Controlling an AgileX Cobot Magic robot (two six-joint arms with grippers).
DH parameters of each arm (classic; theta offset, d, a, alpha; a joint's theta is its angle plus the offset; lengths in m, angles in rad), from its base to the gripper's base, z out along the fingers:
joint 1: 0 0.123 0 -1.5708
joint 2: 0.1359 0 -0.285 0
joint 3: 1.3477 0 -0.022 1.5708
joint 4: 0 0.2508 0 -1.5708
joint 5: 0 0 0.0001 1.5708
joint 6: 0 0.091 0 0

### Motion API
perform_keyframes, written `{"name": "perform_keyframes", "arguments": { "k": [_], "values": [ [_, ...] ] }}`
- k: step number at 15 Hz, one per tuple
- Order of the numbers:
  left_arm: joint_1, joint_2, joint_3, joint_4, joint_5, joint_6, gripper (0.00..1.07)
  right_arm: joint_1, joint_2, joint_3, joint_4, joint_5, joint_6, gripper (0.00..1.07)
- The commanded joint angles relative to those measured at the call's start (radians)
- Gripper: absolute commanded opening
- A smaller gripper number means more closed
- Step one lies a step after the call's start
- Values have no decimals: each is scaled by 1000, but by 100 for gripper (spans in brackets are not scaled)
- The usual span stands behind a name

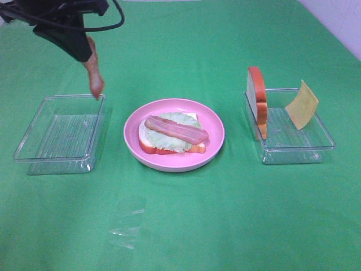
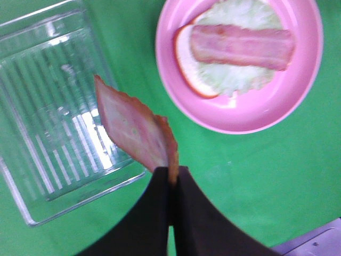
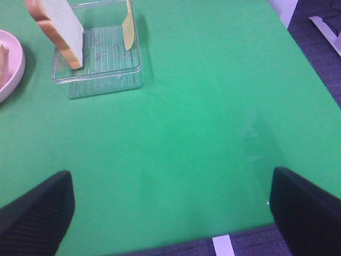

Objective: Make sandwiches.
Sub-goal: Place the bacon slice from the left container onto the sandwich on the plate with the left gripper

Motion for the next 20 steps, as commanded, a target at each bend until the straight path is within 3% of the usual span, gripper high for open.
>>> {"name": "perform_keyframes", "arguments": {
  "k": [1, 7, 12, 16, 20],
  "values": [
    [-72, 22, -8, -123, -102, -7, 0, 0, -23, 5, 0, 3, -1, 96],
    [-176, 178, -9, -243, -268, 21, 0, 0, -23, 5, 0, 3, -1, 96],
    [-212, 291, -11, -269, -378, 24, 0, 0, -23, 5, 0, 3, -1, 96],
    [-199, 363, -9, -150, -343, 2, 0, 0, -23, 5, 0, 3, -1, 96],
    [-199, 361, -9, 47, -343, -129, 0, 0, -23, 5, 0, 3, -1, 96]
  ]
}}
